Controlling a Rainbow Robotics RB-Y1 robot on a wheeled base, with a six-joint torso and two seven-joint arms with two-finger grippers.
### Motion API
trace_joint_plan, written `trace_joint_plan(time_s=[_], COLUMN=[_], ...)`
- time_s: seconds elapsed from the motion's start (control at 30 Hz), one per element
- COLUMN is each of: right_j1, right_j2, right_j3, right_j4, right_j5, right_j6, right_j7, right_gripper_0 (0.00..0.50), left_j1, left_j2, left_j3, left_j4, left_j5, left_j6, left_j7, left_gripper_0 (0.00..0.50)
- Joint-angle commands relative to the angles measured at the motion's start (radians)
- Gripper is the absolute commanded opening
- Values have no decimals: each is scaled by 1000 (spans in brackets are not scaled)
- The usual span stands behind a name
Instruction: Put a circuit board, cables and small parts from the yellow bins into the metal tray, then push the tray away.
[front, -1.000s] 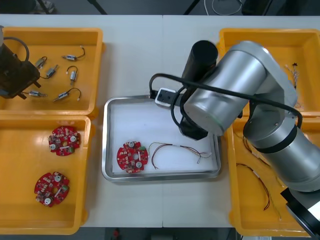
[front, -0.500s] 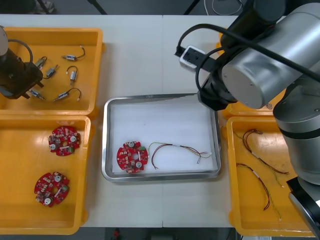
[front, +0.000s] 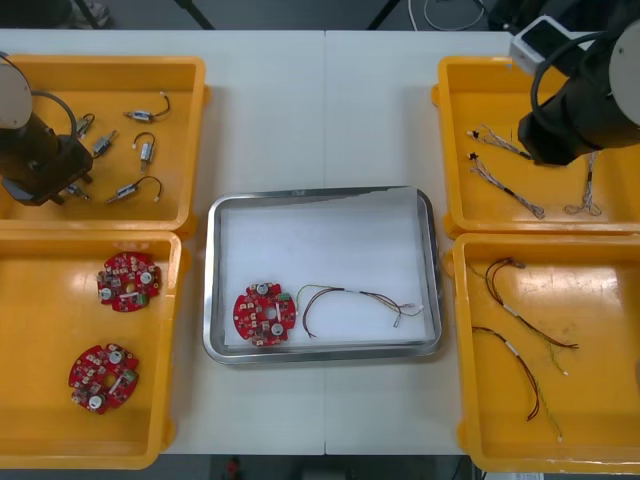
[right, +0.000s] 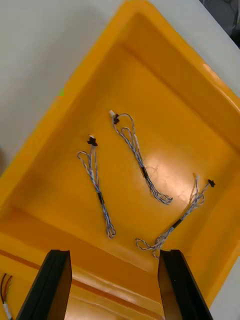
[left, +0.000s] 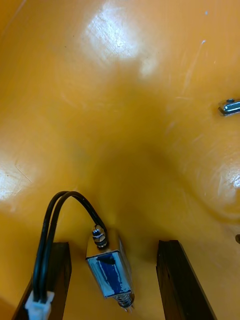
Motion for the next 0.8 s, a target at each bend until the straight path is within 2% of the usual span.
trace_joint_plan(time_s=[0.03,0.2,0.4,0.47,0.57,0.8], right_j1=[2,-1,-44,-98,-136,-185], right_j2=[-38,-38,-39,-39,-39,-44], right_j3=[-111,-165,-232,-280,-300,-319], right_j4=[61,151,285,400,481,606], right_j5=[18,58,59,59,81,113], right_j6=[3,3,3,3,3,-75], right_j7=[-11,-25,-45,-57,-64,-94], right_gripper_0=[500,500,500,500,500,500], left_j1=[31,31,29,29,31,29], left_j2=[-5,-3,12,27,46,70], left_j3=[-6,9,69,123,170,222], left_j4=[-6,-18,-75,-135,-204,-368], left_j5=[7,6,-11,-25,-33,-50], left_j6=[-8,4,84,158,233,383], left_j7=[-62,-70,-68,-67,-67,-61], left_gripper_0=[0,0,0,0,0,0])
